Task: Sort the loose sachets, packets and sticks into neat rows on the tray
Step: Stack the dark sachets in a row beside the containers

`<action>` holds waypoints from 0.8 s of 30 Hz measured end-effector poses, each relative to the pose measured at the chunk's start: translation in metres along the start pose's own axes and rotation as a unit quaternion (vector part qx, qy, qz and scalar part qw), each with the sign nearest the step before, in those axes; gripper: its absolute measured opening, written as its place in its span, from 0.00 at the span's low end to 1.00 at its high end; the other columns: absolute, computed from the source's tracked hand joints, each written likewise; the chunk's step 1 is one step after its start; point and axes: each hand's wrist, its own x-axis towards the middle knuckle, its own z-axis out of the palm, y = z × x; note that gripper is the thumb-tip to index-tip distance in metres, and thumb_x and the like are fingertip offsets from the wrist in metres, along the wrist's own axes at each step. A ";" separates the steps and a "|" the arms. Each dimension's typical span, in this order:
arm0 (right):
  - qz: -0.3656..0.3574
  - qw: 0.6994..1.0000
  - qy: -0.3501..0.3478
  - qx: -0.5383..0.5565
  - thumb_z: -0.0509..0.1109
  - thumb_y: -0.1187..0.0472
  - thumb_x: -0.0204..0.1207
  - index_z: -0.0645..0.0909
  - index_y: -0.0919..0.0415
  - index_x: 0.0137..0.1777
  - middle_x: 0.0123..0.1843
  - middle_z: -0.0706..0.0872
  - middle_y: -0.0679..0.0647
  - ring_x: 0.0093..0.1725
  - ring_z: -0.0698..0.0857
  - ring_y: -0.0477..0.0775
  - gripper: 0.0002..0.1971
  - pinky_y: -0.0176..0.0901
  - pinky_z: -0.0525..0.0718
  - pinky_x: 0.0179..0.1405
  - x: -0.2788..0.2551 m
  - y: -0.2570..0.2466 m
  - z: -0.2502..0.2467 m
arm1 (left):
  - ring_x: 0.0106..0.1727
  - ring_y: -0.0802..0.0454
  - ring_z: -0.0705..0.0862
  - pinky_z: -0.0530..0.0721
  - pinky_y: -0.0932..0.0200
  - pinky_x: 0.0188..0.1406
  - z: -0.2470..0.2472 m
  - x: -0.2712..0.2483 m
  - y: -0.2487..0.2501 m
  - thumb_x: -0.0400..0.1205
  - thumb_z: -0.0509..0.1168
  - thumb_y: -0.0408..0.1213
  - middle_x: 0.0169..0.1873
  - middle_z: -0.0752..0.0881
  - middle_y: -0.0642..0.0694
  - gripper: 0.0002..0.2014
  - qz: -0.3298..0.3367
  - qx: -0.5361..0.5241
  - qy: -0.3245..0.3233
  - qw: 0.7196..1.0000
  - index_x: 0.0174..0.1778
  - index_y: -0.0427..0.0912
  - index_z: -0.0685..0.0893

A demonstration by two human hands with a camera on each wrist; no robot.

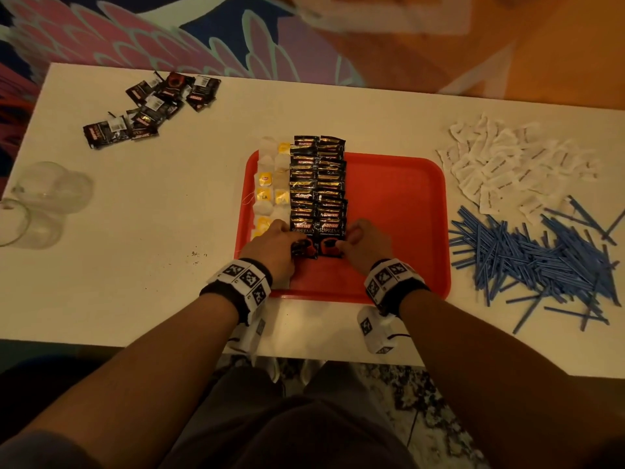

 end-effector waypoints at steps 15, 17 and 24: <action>-0.047 0.999 -0.003 0.008 0.73 0.52 0.78 0.79 0.52 0.58 0.45 0.83 0.41 0.44 0.82 0.40 0.11 0.32 0.76 0.35 -0.023 -0.032 -0.018 | 0.36 0.53 0.90 0.91 0.57 0.42 -0.032 -0.010 0.005 0.82 0.67 0.34 0.33 0.90 0.45 0.06 -0.114 -0.448 0.138 0.876 0.40 0.39 0.86; -0.076 0.996 -0.024 0.044 0.73 0.50 0.78 0.81 0.53 0.53 0.45 0.85 0.42 0.43 0.84 0.41 0.10 0.33 0.78 0.34 -0.029 -0.045 -0.015 | 0.47 0.46 0.91 0.90 0.43 0.55 -0.038 -0.016 0.007 0.80 0.72 0.35 0.43 0.92 0.44 0.02 -0.110 -0.513 0.151 0.838 0.47 0.44 0.89; -0.093 0.961 -0.137 0.223 0.77 0.62 0.75 0.83 0.64 0.46 0.39 0.87 0.54 0.33 0.85 0.48 0.07 0.36 0.85 0.30 -0.058 -0.092 -0.002 | 0.53 0.41 0.91 0.89 0.42 0.57 -0.052 -0.032 0.018 0.78 0.75 0.30 0.49 0.93 0.41 0.13 -0.075 -0.641 0.137 0.752 0.59 0.38 0.89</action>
